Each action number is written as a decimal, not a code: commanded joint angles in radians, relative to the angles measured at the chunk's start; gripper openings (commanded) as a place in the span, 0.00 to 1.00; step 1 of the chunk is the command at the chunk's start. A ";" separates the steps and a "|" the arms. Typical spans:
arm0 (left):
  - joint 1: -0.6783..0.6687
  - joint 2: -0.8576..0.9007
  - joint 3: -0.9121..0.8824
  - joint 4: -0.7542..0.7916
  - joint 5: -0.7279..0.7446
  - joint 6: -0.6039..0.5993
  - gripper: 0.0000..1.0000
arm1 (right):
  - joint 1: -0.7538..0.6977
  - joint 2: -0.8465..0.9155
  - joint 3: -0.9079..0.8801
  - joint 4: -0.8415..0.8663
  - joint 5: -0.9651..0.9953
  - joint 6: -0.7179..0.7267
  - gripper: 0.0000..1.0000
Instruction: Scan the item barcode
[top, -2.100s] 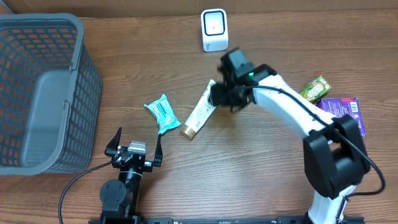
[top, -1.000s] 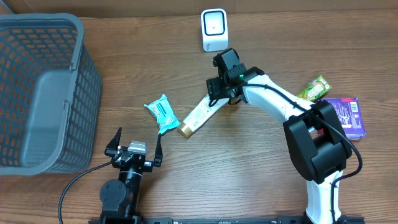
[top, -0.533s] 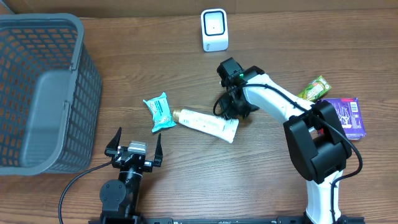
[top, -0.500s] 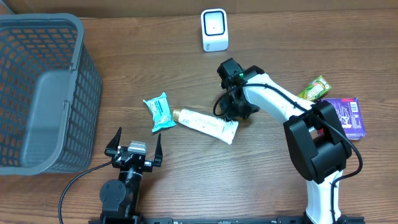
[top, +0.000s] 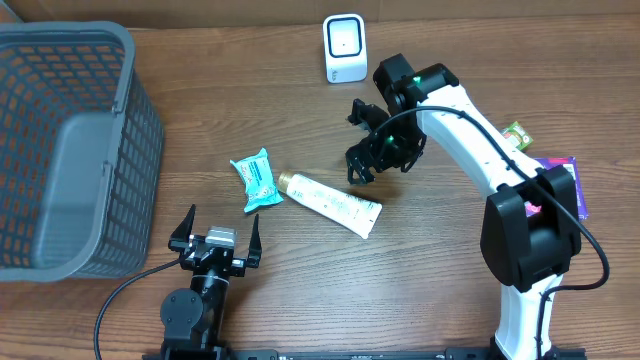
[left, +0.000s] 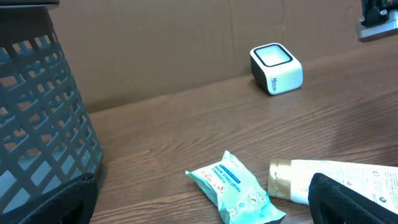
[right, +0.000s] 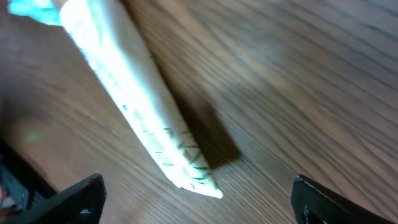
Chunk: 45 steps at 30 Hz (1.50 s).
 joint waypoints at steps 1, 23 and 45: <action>0.006 -0.005 -0.004 -0.002 0.000 -0.003 1.00 | 0.025 -0.026 -0.050 0.011 -0.070 -0.143 0.96; 0.006 -0.005 -0.004 -0.002 0.000 -0.003 1.00 | 0.080 -0.025 -0.319 0.253 -0.111 -0.097 0.69; 0.006 -0.005 -0.004 -0.002 0.000 -0.003 1.00 | 0.075 -0.025 -0.349 0.310 -0.212 0.044 0.04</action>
